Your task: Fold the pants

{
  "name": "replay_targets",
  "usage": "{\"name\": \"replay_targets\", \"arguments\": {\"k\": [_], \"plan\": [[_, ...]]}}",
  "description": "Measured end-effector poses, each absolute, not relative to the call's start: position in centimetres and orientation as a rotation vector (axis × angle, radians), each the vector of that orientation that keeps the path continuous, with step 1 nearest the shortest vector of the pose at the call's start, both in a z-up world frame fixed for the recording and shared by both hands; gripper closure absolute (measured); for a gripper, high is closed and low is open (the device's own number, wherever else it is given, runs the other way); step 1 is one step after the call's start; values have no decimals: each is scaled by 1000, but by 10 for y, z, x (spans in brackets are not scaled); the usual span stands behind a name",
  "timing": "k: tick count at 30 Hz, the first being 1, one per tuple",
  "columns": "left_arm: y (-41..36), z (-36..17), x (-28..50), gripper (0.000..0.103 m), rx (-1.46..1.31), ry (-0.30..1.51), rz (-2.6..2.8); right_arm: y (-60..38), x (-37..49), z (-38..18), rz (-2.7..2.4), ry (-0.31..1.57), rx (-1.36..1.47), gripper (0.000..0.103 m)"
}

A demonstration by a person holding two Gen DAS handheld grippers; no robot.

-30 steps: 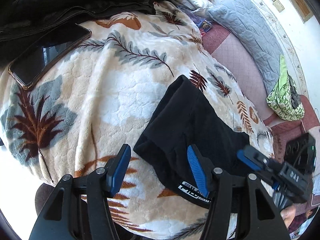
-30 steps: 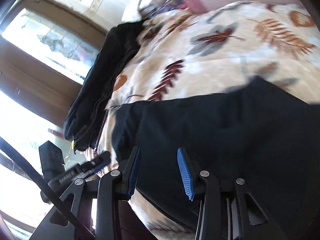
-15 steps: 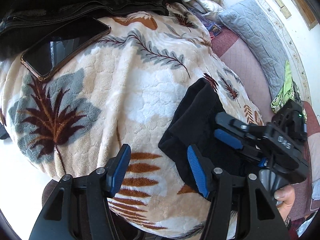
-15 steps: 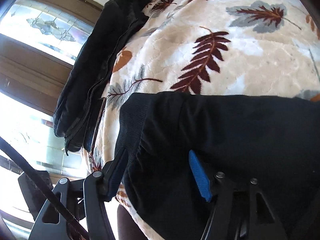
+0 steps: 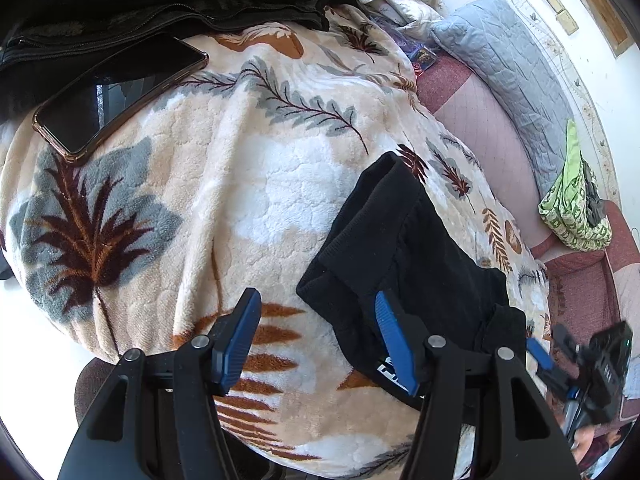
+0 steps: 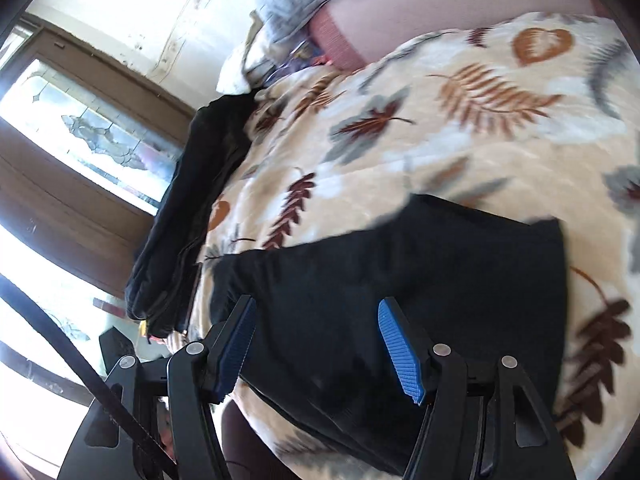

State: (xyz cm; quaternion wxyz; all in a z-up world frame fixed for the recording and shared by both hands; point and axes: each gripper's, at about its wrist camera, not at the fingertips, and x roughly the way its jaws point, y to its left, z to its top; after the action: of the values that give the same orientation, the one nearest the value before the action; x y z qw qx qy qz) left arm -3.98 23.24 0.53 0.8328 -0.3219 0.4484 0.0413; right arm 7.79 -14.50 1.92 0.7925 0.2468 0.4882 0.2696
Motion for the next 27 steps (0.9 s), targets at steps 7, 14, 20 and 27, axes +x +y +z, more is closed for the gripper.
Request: {"name": "replay_targets", "arguments": {"k": [7, 14, 20, 27], "plan": [[221, 6, -36, 44, -696, 974, 70, -165, 37, -13, 601, 1093, 604, 34], [221, 10, -43, 43, -717, 964, 83, -165, 32, -28, 584, 1129, 558, 35], [221, -2, -41, 39, -777, 974, 70, -167, 26, -10, 616, 1093, 532, 35], [208, -7, -31, 30, -816, 916, 29, -128, 39, 16, 682, 1104, 400, 35]]}}
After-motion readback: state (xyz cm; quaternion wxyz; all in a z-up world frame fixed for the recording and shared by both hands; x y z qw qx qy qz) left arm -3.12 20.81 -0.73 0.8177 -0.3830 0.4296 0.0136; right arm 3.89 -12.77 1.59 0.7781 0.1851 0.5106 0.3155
